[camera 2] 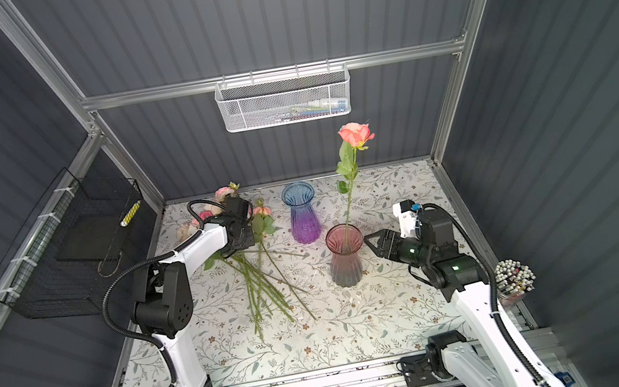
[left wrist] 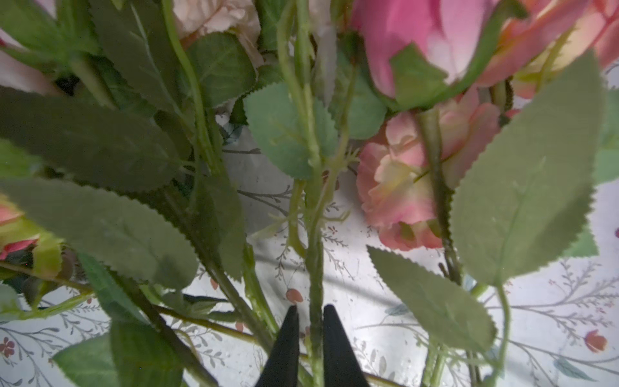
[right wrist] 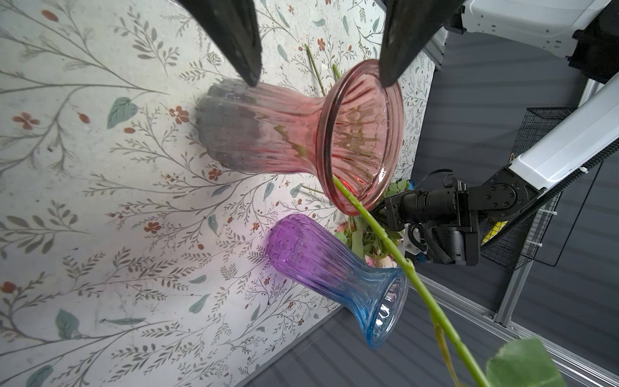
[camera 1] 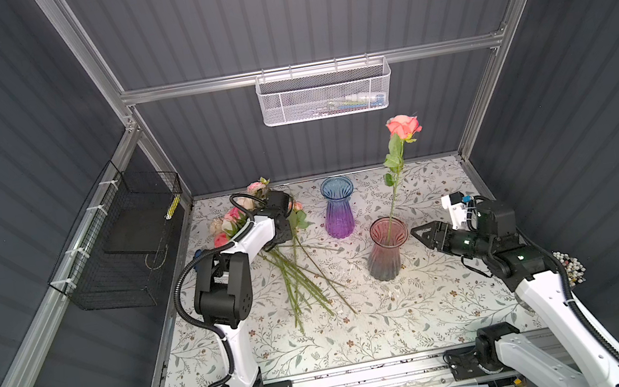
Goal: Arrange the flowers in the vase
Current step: 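Move the left gripper back to the rose bunch and grasp another stem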
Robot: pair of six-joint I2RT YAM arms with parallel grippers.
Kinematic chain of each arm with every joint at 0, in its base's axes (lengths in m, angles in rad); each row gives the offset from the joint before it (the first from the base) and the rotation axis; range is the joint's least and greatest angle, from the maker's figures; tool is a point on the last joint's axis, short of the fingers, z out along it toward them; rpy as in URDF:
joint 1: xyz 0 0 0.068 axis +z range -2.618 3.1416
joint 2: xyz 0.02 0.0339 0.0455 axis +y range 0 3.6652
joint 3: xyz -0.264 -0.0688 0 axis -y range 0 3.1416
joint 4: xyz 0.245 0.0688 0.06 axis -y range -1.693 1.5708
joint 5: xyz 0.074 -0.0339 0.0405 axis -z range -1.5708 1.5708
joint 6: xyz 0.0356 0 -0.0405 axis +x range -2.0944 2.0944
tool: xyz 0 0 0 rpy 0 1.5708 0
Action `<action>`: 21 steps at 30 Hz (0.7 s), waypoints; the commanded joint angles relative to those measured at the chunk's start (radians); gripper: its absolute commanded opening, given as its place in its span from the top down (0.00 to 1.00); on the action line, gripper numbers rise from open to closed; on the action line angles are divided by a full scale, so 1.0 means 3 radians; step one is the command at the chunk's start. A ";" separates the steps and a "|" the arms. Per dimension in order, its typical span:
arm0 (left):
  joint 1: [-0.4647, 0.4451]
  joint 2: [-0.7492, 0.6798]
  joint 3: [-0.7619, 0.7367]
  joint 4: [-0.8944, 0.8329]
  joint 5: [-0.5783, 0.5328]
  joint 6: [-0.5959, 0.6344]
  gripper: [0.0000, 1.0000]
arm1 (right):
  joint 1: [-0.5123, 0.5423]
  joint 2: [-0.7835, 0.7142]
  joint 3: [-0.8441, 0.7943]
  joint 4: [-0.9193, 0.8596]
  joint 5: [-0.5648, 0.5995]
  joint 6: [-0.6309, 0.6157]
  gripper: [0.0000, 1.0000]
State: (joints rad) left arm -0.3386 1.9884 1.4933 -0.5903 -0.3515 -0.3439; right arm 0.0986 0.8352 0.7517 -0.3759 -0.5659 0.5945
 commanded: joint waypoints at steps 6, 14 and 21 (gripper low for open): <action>0.0019 0.0108 0.0022 0.0002 0.0181 0.0044 0.91 | 0.0009 -0.0028 0.0006 0.0036 -0.0031 -0.0040 0.42; 0.0024 0.0080 -0.0023 -0.0016 0.0184 0.0015 0.72 | 0.0009 -0.0008 0.0023 0.0036 -0.0031 -0.0029 0.41; 0.0048 0.0089 -0.0039 0.0035 0.0328 0.0017 0.92 | 0.0009 -0.0002 0.0061 0.0021 -0.0032 -0.0032 0.42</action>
State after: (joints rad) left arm -0.3332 2.0056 1.4902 -0.5800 -0.2882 -0.3428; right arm 0.0986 0.8371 0.7517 -0.3679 -0.5655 0.5949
